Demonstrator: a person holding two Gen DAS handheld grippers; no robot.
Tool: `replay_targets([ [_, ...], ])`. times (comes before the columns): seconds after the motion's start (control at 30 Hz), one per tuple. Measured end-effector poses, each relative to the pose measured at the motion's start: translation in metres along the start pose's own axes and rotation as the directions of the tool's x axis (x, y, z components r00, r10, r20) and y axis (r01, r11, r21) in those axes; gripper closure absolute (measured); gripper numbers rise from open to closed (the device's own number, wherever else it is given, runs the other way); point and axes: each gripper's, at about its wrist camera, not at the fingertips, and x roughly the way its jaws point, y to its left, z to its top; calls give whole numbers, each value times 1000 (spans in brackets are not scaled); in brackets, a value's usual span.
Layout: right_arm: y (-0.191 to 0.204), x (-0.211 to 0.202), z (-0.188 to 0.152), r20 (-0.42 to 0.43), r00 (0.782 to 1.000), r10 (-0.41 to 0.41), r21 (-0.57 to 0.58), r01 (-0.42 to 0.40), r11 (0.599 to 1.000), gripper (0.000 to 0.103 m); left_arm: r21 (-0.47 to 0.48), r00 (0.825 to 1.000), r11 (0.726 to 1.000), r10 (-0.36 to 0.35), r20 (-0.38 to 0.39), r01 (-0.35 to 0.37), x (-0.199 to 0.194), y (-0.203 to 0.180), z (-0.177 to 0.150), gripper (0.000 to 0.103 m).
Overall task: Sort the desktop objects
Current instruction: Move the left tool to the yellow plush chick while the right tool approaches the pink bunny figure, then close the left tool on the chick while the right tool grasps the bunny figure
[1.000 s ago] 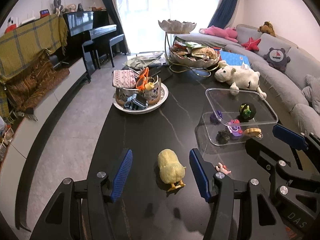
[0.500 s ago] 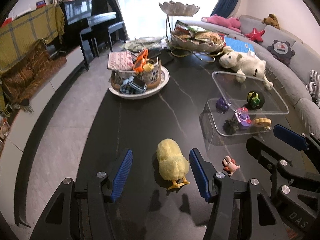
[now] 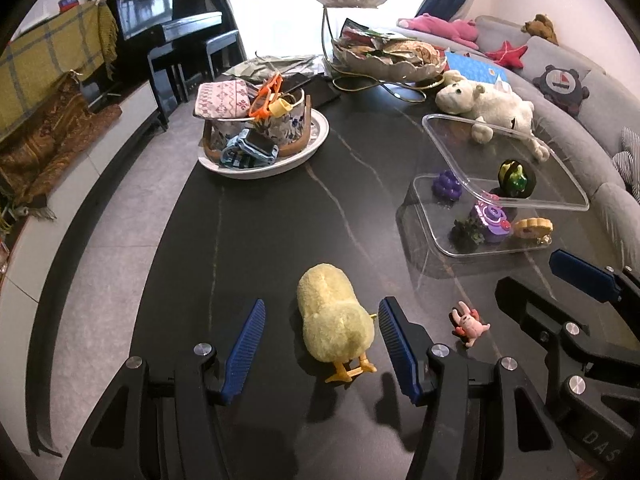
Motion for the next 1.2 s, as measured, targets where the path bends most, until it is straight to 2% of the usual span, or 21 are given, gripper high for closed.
replay_targets([
  [0.5,-13,40,-14,-96,995,0,17,2,1000,42,11,995,1000,22,-101,-21,47,-10,-4,47],
  [0.83,-19,57,-20,-131,991,9,39,-3,999,42,7,993,1000,21,-112,-21,61,-10,-3,47],
  [1.2,-13,70,-28,-156,988,-16,-1,16,1000,42,16,990,999,51,-129,-49,74,-12,-5,47],
])
